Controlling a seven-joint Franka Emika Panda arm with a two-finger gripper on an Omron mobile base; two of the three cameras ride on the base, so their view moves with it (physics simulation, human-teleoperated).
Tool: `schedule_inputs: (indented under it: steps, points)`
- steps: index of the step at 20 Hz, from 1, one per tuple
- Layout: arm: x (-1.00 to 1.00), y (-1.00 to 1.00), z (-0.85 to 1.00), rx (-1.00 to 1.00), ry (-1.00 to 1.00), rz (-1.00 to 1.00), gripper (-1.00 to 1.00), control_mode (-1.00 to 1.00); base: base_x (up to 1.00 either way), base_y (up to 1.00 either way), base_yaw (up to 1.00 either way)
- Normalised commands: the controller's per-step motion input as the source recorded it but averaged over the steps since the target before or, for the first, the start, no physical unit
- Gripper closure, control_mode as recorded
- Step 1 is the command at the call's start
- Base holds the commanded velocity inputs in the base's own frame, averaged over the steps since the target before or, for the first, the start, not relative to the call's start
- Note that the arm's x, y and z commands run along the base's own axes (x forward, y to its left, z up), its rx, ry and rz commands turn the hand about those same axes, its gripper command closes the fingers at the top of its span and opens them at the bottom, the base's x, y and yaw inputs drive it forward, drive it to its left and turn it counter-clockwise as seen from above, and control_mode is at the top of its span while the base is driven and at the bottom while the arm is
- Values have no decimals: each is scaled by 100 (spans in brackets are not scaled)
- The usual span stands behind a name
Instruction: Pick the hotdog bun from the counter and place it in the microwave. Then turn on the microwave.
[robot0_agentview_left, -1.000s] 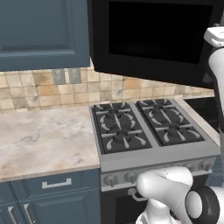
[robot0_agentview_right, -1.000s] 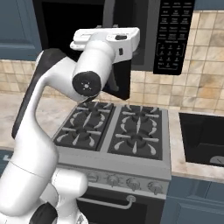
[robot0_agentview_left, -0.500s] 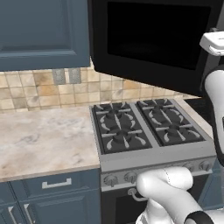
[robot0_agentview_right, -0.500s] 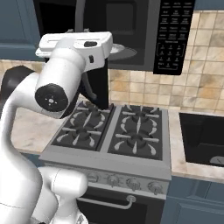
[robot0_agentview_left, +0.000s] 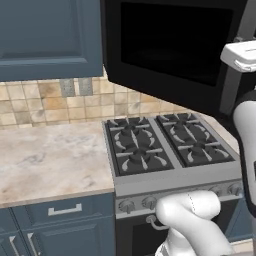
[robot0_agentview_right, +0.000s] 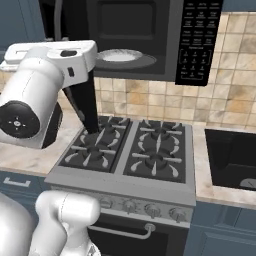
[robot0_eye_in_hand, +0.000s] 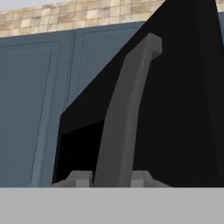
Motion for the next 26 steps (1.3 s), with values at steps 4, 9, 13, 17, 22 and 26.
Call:
schedule_inputs:
  steps: [4,9,13,17,22,26]
  points:
    - [-45,48,0,-1,1,5,100,-100,0,0,0]
    - [-35,58,0,-4,0,0,100,-100,0,0,0]
    - [-30,66,0,-5,0,0,100,-100,0,0,0]
    - [-21,63,0,-3,0,1,100,-100,0,0,0]
    - [-3,48,0,0,0,0,100,-100,0,0,0]
    - [0,43,0,0,3,0,100,-100,0,0,0]
